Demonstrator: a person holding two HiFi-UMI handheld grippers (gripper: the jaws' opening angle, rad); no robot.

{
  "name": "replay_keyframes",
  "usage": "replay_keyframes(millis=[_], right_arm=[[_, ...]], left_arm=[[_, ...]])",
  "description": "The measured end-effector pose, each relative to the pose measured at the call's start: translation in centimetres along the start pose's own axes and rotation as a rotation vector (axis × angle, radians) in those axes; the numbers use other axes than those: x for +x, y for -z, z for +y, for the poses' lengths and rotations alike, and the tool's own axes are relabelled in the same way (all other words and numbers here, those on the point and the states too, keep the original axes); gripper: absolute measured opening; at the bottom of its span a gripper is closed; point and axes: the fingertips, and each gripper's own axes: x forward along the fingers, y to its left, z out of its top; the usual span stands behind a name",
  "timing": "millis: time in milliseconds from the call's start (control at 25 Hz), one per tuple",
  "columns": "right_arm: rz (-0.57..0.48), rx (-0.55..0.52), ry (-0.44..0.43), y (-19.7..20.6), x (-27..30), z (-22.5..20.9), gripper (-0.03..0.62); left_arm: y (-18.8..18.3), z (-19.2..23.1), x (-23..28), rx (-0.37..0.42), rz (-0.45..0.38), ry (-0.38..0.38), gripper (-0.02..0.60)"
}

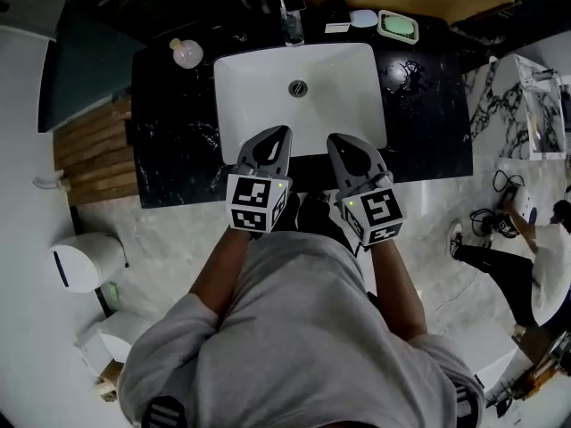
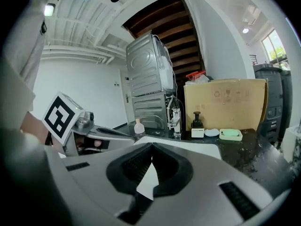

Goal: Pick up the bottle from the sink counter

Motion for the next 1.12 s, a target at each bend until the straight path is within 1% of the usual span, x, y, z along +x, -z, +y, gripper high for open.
replay_keyframes(millis=[160, 360, 440, 520, 600, 720, 960, 1120], right_arm=[[0.05, -0.029, -0.007, -0.2, 1.8, 0.3, 0.009], [0.088, -0.04, -0.001, -0.7, 5.1, 1.4, 0.009], [0.109, -0.035, -0.016, -0.6, 6.7, 2.2, 0.009], [0.122, -0.022, -0.028, -0.6, 8.3, 2.9, 0.009], [0.136, -0.01, -0.04, -0.6, 9.8, 3.5, 0.009], [0.157, -0.017, -0.054, -0.9, 12.0, 4.1, 0.009], [0.15, -0.024, -0.057, -2.9, 15.8, 4.9, 0.009], [0.166, -0.017, -0.052, -2.9, 17.1, 5.1, 0.009]], left_arm=[[-0.8, 1.6, 1.3, -0.014, -0.008, 0.024, 0.014], [-0.7, 6.4, 2.4, -0.03, 0.006, 0.007, 0.014], [-1.1, 8.6, 2.7, -0.025, -0.001, 0.004, 0.012], [-1.7, 10.9, 3.0, -0.013, -0.025, -0.005, 0.012], [-2.2, 13.3, 3.1, 0.004, -0.047, -0.026, 0.012], [-2.2, 16.3, 3.3, 0.035, -0.054, -0.057, 0.014], [-2.0, 21.2, 3.2, 0.045, -0.054, -0.076, 0.012], [-1.9, 23.5, 3.3, 0.032, -0.06, -0.084, 0.014]])
